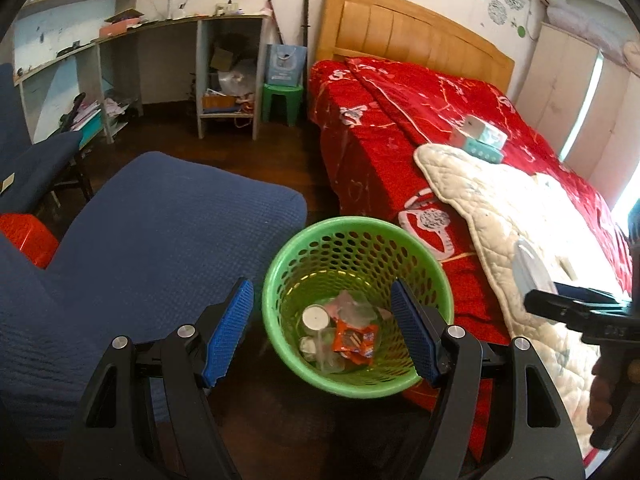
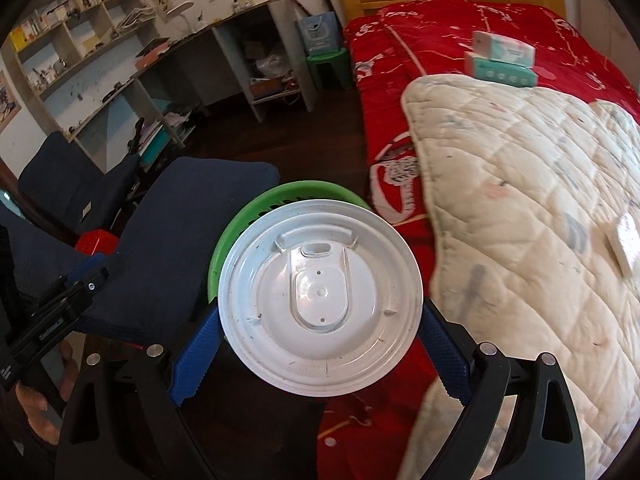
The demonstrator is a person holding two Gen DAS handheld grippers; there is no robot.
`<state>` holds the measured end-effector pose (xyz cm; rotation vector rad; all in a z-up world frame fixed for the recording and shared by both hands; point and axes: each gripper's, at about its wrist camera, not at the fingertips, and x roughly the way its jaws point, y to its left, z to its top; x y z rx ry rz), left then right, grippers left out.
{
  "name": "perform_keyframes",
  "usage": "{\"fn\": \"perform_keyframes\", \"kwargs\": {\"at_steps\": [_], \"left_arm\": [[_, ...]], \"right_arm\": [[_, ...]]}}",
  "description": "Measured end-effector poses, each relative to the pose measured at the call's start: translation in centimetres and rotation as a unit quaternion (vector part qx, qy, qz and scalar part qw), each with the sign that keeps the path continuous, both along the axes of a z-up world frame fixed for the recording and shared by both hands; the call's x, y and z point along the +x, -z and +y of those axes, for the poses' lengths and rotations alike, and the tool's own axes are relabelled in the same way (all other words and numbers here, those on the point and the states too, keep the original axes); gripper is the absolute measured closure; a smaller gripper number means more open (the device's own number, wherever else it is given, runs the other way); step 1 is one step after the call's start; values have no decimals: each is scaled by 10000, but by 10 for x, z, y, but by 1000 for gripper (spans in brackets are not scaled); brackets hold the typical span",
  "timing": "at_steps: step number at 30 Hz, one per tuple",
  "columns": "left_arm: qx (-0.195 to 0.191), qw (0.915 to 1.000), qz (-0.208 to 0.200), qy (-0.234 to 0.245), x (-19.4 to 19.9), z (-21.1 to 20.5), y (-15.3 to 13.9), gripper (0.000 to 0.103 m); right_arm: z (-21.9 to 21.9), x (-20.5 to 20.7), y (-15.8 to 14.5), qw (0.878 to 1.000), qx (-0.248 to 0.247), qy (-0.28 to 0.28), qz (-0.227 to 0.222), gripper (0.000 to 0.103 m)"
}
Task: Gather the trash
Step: 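Carry the clear box and white lid to the green basket and release both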
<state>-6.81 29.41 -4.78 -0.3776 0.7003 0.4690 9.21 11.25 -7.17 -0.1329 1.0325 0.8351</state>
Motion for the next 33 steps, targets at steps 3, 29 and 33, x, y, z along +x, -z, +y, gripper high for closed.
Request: {"fn": "perform_keyframes", "kwargs": {"at_steps": [3,29,33], "left_arm": [[-59,10000,2,-54,-3,5,2,33],[-199,9998,-17,-41,0,1,7,33],[-180,9998,-9,72,7,-8,5,33]], "right_arm": [[15,-3,4,9999,-42,-102,-27,14],[25,-6,9,9998,95,-177,46,10],[-1,0,5,10000,72,66,-16,10]]}}
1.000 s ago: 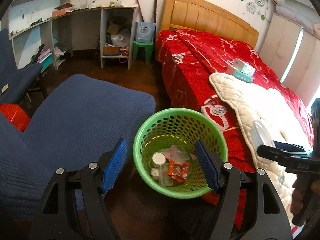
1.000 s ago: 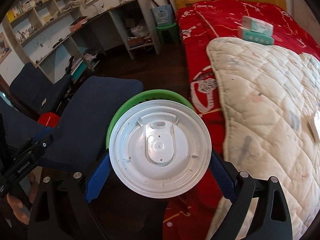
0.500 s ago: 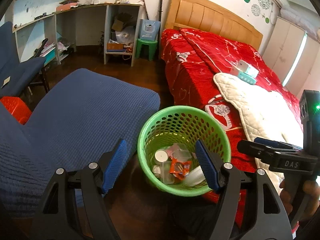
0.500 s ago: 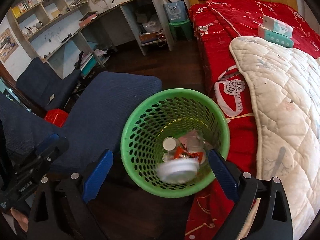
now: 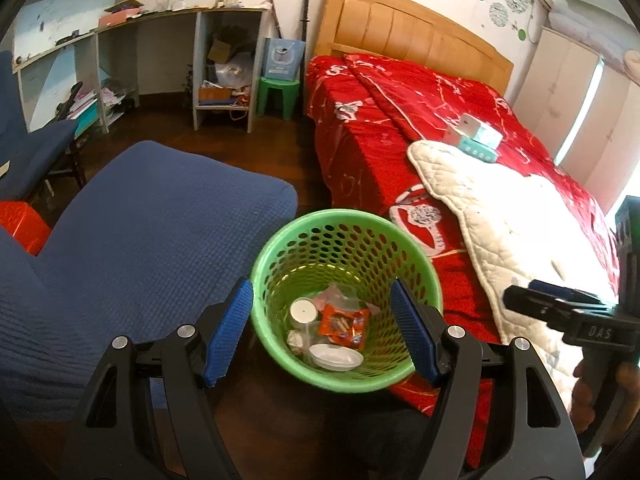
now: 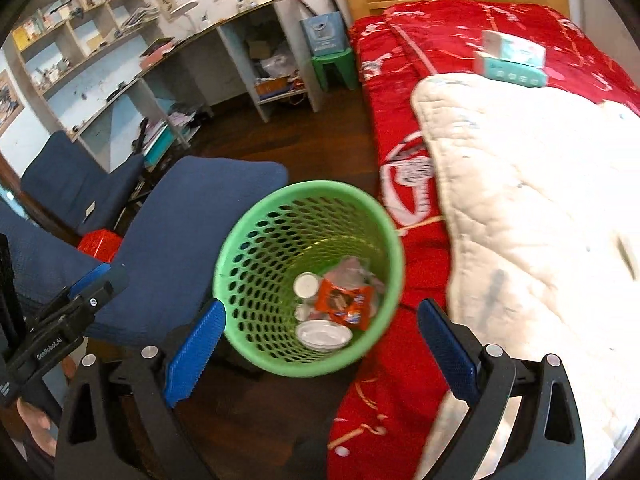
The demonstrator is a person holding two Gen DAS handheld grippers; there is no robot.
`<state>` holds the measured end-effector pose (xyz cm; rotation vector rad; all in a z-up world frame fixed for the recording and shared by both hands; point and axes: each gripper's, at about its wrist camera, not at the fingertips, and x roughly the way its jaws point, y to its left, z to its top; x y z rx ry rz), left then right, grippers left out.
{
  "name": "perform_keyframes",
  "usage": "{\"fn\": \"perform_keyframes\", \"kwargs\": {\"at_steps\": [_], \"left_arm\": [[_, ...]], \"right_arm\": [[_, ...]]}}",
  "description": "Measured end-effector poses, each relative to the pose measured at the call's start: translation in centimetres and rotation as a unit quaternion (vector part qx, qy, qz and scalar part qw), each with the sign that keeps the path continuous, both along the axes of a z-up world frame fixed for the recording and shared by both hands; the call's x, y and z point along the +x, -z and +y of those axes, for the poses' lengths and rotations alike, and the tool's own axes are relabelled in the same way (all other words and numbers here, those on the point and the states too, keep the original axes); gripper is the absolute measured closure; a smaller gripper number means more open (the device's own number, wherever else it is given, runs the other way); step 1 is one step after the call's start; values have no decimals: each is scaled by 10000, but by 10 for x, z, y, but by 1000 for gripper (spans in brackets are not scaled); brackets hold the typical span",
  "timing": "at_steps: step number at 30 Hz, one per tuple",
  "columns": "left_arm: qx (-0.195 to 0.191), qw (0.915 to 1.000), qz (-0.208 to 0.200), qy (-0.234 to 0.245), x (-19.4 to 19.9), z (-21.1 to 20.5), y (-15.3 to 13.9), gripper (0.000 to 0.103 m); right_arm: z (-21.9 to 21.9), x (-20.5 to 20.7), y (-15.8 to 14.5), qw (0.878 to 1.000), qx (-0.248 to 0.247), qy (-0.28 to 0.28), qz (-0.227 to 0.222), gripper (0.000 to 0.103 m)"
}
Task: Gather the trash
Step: 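Carry the clear box and white lid to the green basket and release both, then move the right tool to the quilt and grasp the clear plastic cup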
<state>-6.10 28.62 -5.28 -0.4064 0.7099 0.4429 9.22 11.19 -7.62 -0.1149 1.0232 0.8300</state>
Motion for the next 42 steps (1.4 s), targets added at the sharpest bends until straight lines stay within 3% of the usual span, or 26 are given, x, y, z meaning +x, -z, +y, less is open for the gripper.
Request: {"fn": "perform_keyframes", "kwargs": {"at_steps": [14,27,36,42], "left_arm": [[24,9985,43,543,30,-42,-3,33],[85,9957,201,903,58,-77,-2,33],[71,9937,306,1078,86,-96,0,33],[51,9922,365,1187,104,-109,4,33]], "right_arm": [[-120,34,-8,9937,-245,1068,-245,10],[-243,84,-6,9741,-495,2162,-447,10],[-295,132,11,9674,-520,2452,-354,10],[-295,158,26,9704,-543,2338,-251,10]]}}
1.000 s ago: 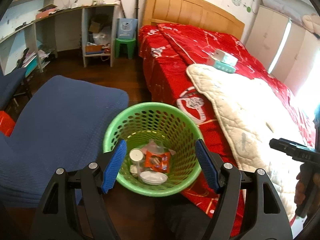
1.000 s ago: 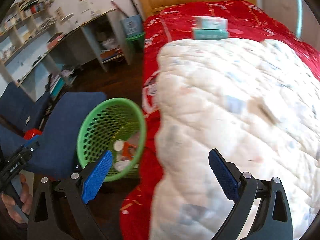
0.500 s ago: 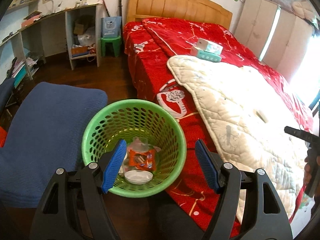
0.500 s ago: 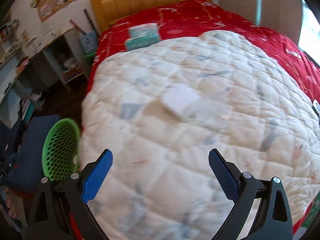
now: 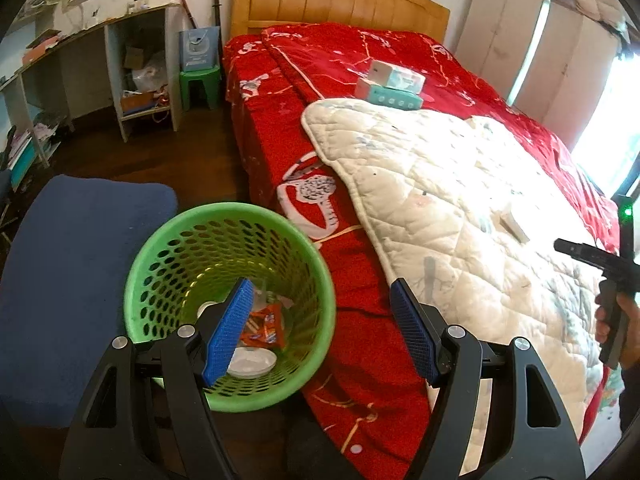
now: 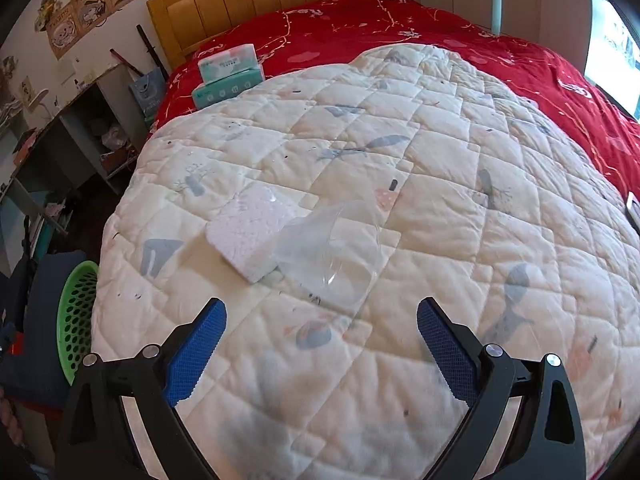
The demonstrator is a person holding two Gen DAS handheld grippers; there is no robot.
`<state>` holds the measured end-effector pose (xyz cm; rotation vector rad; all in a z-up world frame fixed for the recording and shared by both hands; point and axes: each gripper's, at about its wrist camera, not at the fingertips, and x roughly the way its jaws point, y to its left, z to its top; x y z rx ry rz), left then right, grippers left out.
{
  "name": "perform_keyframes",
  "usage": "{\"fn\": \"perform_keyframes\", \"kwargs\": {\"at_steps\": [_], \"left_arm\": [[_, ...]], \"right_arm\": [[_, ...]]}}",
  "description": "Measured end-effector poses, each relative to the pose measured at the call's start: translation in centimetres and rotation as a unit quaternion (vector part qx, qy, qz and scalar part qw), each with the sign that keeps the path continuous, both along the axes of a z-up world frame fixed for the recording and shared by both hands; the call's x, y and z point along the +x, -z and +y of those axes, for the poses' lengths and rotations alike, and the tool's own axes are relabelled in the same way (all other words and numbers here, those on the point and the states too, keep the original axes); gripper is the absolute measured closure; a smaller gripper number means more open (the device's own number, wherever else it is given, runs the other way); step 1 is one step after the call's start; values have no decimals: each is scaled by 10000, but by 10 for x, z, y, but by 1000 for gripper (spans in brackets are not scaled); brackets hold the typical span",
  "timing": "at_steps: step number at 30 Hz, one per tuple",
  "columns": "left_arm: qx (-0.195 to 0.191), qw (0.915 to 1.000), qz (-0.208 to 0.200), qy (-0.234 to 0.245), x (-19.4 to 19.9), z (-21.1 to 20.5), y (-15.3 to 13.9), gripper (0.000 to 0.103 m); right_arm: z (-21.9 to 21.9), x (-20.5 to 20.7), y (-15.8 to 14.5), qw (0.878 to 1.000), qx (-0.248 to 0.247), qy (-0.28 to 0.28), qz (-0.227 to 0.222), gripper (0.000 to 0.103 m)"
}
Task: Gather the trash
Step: 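Move the right tool to the quilt and grasp the clear plastic cup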
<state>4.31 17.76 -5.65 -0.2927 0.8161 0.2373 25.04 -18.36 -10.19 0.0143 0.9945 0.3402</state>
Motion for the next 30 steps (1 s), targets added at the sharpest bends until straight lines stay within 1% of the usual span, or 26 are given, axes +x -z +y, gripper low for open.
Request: {"fn": "perform_keyframes", "kwargs": {"at_steps": [11,17,18,19,21,23,25,30], "left_arm": [[63,9998,93,184,28,-20,4,33],[131,9992,147,345,41,-32,7,33],[133,9991,152,360,43,-34,8,33],[123,9991,162,374,45,-36,9,33],[106,9989,191,411,49,-40,11,33],[129,9986,218,474,54,-46,12,33],[148,9980,237,568,60,-53,14,33],[140,9962,266,818,76,-71,17,33]], "right_arm": [[2,34,17,9999,-41,-133,76,10],[-1,47,27,9997,32,-184,180,10],[-2,49,28,9996,62,-196,207,11],[-3,51,30,9995,91,-195,240,17],[-3,54,33,9992,149,-222,288,19],[-4,54,32,9992,176,-235,266,25],[-5,54,31,9990,240,-250,267,32],[-10,50,25,9991,271,-216,227,34]]}}
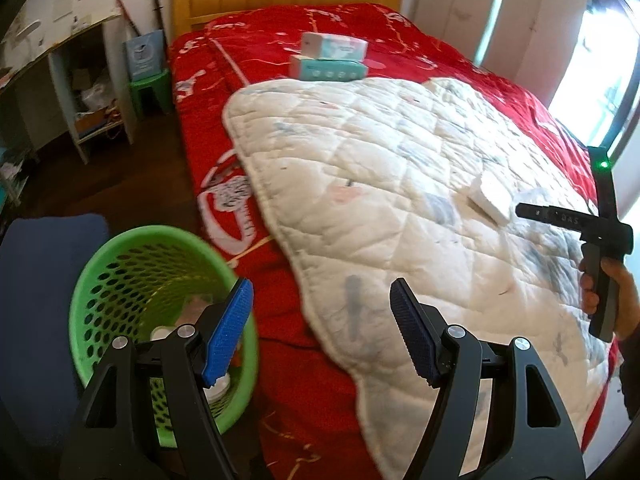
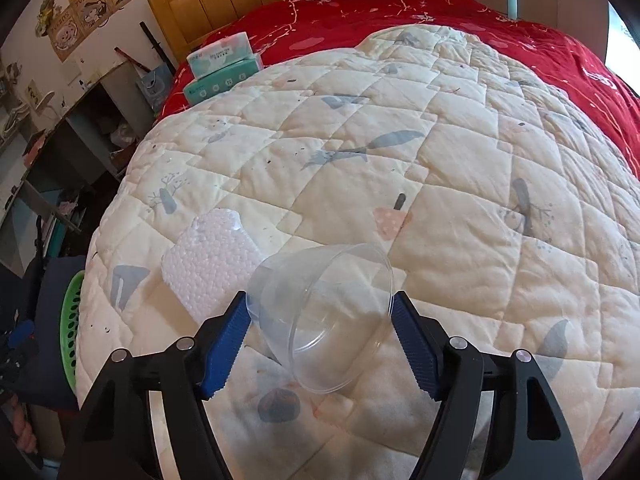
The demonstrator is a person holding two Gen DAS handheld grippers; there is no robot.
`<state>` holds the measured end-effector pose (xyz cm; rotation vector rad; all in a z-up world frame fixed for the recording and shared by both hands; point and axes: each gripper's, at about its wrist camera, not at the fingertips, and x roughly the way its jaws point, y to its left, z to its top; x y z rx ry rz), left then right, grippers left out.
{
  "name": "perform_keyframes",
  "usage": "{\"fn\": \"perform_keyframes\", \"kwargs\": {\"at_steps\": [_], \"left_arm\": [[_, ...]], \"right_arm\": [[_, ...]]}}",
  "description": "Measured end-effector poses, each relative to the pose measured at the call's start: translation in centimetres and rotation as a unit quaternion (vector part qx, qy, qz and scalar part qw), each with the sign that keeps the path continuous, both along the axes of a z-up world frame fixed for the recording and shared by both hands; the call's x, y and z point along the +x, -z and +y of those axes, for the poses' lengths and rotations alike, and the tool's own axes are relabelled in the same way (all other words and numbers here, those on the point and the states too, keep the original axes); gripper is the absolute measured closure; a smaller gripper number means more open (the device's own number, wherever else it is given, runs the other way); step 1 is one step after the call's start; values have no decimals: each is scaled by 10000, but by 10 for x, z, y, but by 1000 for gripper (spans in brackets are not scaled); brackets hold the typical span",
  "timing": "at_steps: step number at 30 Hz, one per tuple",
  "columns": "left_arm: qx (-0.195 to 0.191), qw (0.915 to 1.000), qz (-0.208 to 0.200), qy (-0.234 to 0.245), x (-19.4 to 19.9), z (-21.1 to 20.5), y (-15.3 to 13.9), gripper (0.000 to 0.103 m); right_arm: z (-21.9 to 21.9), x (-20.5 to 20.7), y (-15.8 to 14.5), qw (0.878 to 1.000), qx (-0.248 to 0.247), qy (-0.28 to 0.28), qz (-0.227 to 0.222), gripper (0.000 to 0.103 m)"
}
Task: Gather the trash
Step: 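Move the right tool to the quilt and grasp the clear plastic cup, then grasp the white foam block with the left tool while the right tool holds the cup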
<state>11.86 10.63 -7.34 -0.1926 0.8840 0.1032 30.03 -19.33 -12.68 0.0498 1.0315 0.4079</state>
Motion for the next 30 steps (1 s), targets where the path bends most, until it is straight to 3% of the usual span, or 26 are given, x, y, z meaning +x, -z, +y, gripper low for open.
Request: {"fn": "perform_keyframes", "kwargs": {"at_steps": [15,30], "left_arm": [[114,9911,-152,1314,85,-102,-1,33],[399,9796,142,1966,161,-166,29,33]], "right_arm": [[-53,-37,-28,9995,-117,283,-105,34],[-79,-60,-34,9994,-47,320,-155,34]]}}
